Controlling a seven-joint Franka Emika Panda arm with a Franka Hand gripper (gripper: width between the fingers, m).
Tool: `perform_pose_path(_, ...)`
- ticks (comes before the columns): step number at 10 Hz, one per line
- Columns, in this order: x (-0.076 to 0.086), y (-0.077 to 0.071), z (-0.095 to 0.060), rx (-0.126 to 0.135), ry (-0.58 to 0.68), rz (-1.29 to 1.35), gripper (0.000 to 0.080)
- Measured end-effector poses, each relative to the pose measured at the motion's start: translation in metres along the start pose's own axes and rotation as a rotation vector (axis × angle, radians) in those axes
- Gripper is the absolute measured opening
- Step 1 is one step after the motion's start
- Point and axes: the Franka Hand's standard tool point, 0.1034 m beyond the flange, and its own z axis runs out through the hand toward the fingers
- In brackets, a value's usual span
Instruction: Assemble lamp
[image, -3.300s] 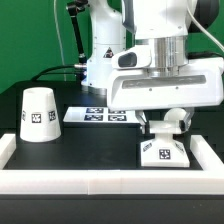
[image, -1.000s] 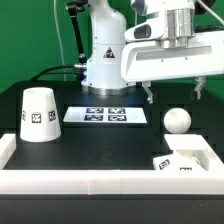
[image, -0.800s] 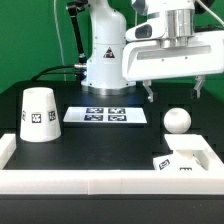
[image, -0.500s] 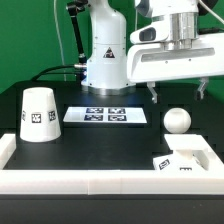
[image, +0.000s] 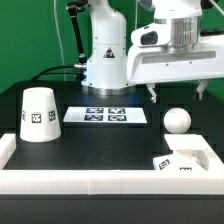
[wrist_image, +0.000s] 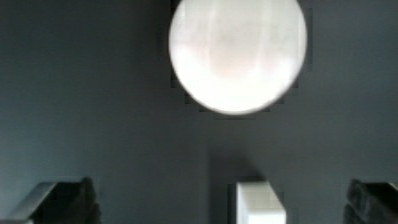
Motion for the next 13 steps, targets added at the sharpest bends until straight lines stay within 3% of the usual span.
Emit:
perform_pose_path(6,0.001,-0.009,0.014,0.005,-0.356,-0.059,0.0698)
perform_pose_path(7,-0.006,-0.009,0.014,0.004,-0.435,-0.059,0.0698)
perform_pose_path(8,-0.009,-0.009,0.015,-0.003,-0.52,-0.043,0.0698)
perform_pose_path(9,-0.012,-0.009,0.018,-0.031,-0.607,-0.01,0.0698)
perform_pose_path(13,-0.019,-0.003,0.031,-0.037,-0.849,0.002,0.0698)
